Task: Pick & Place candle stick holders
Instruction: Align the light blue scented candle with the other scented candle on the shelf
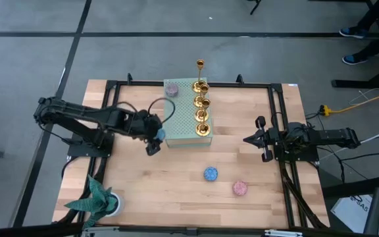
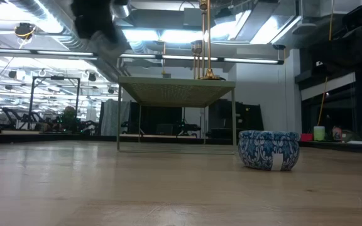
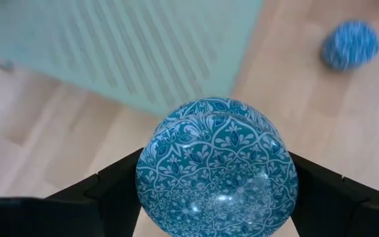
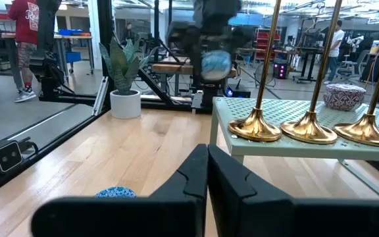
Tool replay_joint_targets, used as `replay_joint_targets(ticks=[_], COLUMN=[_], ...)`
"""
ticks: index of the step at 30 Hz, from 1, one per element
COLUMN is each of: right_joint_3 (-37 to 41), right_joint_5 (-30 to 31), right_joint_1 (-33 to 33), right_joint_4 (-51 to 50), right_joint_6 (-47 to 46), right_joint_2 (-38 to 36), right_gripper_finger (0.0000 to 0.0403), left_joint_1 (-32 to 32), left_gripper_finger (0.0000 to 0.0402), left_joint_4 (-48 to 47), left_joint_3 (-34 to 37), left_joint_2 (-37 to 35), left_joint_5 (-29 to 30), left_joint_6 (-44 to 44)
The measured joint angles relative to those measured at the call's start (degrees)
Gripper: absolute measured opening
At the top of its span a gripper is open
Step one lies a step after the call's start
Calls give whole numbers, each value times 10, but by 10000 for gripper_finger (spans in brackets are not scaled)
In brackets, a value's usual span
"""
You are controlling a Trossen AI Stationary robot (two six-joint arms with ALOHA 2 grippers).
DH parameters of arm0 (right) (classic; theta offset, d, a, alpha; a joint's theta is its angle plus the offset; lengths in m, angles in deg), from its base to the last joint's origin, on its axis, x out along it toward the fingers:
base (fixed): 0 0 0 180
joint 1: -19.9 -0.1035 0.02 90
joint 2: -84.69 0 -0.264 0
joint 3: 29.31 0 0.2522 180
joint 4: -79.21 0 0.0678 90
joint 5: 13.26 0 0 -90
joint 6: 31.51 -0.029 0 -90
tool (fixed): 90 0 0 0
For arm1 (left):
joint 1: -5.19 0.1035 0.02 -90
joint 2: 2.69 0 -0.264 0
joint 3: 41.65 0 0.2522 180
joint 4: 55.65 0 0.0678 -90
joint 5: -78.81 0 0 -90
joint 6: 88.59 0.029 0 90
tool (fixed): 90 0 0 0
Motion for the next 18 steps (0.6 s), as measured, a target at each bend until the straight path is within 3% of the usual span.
replay_joint_targets(ticks=[18], right_joint_3=[0], right_joint_5=[0], right_joint_1=[0], right_joint_4=[0], right_joint_6=[0], right_joint_2=[0], right_gripper_finger=[14], left_joint_1=[172], left_gripper_finger=[303], left_joint_4=[-8], left_joint_3=[-187], left_joint_2=[125], left_joint_5=[-21], left_joint_6=[124])
